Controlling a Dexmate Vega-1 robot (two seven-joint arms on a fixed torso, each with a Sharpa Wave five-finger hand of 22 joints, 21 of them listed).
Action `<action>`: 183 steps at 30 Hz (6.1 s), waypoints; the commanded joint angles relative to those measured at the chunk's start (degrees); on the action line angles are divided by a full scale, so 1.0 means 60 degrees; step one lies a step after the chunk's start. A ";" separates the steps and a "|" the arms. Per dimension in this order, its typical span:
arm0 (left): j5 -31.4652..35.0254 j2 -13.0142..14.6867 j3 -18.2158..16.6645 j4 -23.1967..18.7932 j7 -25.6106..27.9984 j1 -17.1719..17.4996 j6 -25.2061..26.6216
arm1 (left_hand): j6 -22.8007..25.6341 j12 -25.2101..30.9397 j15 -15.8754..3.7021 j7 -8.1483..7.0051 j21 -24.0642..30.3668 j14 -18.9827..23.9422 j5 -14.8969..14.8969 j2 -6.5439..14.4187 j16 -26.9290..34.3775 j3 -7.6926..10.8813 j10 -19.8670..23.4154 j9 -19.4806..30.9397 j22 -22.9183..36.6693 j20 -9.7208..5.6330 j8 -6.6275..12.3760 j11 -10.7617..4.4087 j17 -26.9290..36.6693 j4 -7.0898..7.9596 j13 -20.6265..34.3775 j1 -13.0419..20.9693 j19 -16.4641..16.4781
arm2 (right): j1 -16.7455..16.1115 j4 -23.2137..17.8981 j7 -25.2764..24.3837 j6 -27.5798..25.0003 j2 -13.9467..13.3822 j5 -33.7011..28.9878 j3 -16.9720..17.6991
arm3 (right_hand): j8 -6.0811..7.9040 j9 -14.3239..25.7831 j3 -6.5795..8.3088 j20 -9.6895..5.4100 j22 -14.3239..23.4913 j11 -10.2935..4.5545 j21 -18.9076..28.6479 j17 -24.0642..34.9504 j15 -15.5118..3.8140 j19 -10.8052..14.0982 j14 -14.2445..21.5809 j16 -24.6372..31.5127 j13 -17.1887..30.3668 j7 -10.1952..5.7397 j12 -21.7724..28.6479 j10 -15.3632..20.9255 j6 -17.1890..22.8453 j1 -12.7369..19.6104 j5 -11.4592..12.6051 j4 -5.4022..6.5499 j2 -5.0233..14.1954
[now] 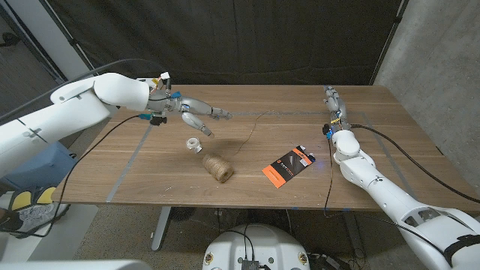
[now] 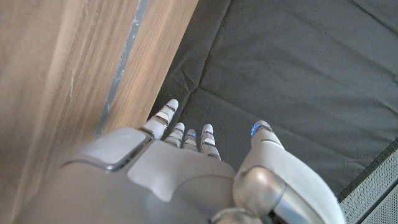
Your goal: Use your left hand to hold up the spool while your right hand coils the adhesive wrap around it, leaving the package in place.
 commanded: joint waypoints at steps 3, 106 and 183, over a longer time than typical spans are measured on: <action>0.0037 0.0436 -0.0223 -0.0341 -0.0076 0.0447 0.0005 | -0.0074 0.0110 0.0058 0.0071 0.0059 0.0017 -0.0041 -0.0016 0.0058 0.0027 -0.0115 0.0039 0.0034 0.0069 0.0021 0.0016 0.0063 0.0053 0.0102 0.0114 -0.0020 | -0.0228 -0.0284 -0.0248 -0.0185 -0.0100 -0.0077 0.0043 | -0.0017 0.0048 0.0024 0.0009 0.0043 0.0034 -0.0015 -0.0005 0.0007 -0.0066 -0.0099 -0.0003 0.0022 -0.0033 -0.0037 -0.0173 -0.0103 -0.0087 -0.0011 -0.0057 -0.0005; 0.2346 0.1338 -0.0821 -0.0850 0.1415 0.2466 -0.1083 | 0.0385 0.1322 0.0027 0.0058 0.0184 0.0513 -0.0199 0.0178 0.0519 -0.0126 0.0006 0.0191 0.0075 0.0100 0.0273 -0.0004 0.0581 0.0036 0.1044 0.0690 0.0339 | -0.0597 0.0538 -0.1715 0.1202 0.0135 -0.1129 0.0125 | 0.0072 0.0049 -0.0003 0.0082 0.0045 0.0181 0.0035 -0.0012 0.0107 -0.0279 -0.0377 0.0084 0.0030 -0.0089 0.0101 -0.0487 -0.0389 -0.0248 -0.0005 -0.0150 -0.0007; 0.4334 0.2257 -0.1865 -0.1131 0.4628 0.4976 -0.0709 | 0.1282 0.2077 -0.0007 -0.0048 0.0232 0.0770 -0.0444 -0.0231 0.0732 -0.0440 -0.0129 0.0387 0.0102 0.0092 0.0495 0.0008 0.0952 0.0062 0.1635 0.1396 0.0940 | -0.0471 -0.0188 -0.0626 0.0991 -0.0449 -0.1337 0.0019 | 0.0168 0.0048 -0.0042 0.0139 0.0040 0.0219 0.0132 -0.0029 0.0107 0.0035 -0.0044 0.0217 0.0031 -0.0008 0.0245 -0.0066 -0.0094 -0.0354 0.0001 -0.0244 -0.0064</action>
